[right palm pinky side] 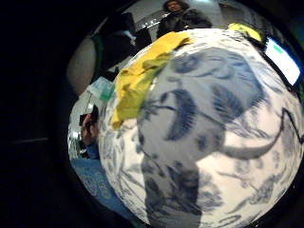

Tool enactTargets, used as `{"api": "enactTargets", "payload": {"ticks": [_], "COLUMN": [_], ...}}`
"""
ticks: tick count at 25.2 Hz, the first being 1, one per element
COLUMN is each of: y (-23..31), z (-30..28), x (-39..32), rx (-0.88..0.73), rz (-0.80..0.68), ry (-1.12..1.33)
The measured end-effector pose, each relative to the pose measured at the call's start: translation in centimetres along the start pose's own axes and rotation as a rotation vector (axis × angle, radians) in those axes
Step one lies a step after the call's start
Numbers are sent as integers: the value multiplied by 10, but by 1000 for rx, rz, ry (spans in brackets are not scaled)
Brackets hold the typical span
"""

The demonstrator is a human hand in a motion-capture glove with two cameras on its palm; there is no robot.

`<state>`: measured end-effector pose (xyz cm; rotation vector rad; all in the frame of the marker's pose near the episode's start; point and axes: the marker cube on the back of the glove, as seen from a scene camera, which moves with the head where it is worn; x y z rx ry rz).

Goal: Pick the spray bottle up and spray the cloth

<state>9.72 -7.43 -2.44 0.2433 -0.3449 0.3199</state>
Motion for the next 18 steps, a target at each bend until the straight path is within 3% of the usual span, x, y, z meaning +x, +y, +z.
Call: {"api": "enactTargets", "payload": {"ticks": [4,18], "y": [28,54], "z": [-22,-40], "x": [29,48], "rx": [52,125], "rz": [39,56], "ry": [133,150]}}
